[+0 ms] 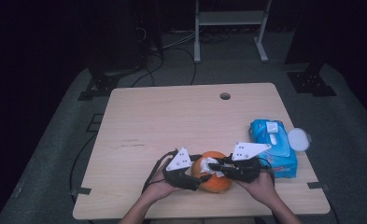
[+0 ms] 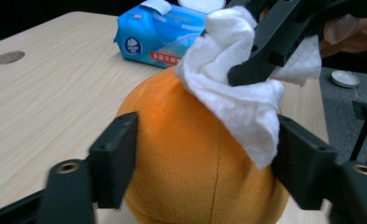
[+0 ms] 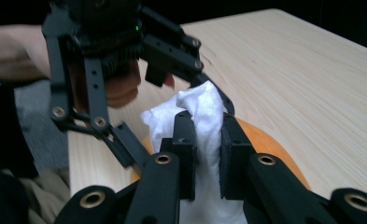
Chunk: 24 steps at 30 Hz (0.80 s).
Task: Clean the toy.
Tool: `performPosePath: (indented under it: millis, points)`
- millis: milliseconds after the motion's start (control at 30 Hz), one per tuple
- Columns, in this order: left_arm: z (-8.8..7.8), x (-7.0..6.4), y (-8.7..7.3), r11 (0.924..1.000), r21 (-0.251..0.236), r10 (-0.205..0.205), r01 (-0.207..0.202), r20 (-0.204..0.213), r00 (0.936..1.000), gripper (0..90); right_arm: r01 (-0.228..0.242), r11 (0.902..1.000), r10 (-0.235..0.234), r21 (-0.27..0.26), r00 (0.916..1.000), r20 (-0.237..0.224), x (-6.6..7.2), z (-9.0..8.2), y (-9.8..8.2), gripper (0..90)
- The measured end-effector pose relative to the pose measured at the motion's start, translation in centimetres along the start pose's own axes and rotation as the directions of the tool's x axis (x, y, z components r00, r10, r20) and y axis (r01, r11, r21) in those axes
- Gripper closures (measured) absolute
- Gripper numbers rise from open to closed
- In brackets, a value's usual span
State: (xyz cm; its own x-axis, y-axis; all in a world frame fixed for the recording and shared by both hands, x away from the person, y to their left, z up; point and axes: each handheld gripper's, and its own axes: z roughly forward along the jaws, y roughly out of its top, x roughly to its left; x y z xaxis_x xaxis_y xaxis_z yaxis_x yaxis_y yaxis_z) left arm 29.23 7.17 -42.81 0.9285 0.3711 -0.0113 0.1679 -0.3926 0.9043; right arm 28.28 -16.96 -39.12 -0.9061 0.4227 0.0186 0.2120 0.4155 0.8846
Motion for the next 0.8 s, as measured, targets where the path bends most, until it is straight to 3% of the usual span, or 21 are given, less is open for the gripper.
performPosePath:
  millis: [100,167,233,300,400,500,567,667,733,800]
  points:
    - [0.2,0.5,-0.4,0.9989,0.007,-0.047,0.047,-0.005,0.9989,8.4,-0.036,0.9994,0.036,0.001,0.9993,0.012,-0.9,-0.2,-0.7,78.8]
    - [0.4,0.5,-0.6,0.9984,0.001,-0.057,0.057,0.016,0.9983,12.1,-0.047,0.9989,0.047,-0.005,0.9988,0.016,-1.2,-0.4,-0.8,78.8]
    - [0.4,0.2,-0.3,0.9995,-0.003,-0.030,0.030,-0.002,0.9995,22.5,-0.043,0.9991,0.043,-0.003,0.9988,0.022,-1.0,-0.4,-0.6,78.8]
    - [0.3,-0.3,0.3,1.0000,-0.007,0.000,0.000,-0.015,0.9999,27.4,-0.027,0.9995,0.028,-0.013,0.9994,0.019,-0.3,-0.2,-0.2,78.8]
    - [0.3,-1.1,0.9,0.9978,-0.002,0.066,-0.066,-0.027,0.9974,28.8,-0.003,0.9996,0.002,-0.029,0.9996,-0.027,1.0,0.4,0.5,78.8]
    - [0.2,-1.0,0.6,0.9967,0.002,0.081,-0.081,-0.034,0.9961,29.8,0.029,0.9996,-0.029,0.002,0.9994,-0.020,1.3,0.7,0.6,78.8]
    - [0.1,-0.7,0.3,0.9971,0.007,0.076,-0.075,-0.036,0.9965,30.0,0.016,0.9999,-0.016,0.002,0.9998,-0.010,0.6,0.3,0.3,78.9]
    - [-0.2,-0.2,-0.4,0.9983,0.018,0.055,-0.055,-0.033,0.9979,27.4,-0.021,0.9998,0.021,0.005,0.9990,0.040,-0.9,-0.8,-0.5,78.9]
    - [-0.1,0.2,-0.5,0.9998,0.016,0.010,-0.010,-0.034,0.9994,18.9,-0.060,0.9981,0.059,0.014,0.9956,0.072,-2.0,-1.3,-1.3,78.9]
    - [0.2,0.5,-0.6,0.9987,0.015,-0.048,0.048,-0.031,0.9984,8.9,-0.095,0.9955,0.094,0.008,0.9932,0.068,-2.6,-1.6,-2.0,78.9]
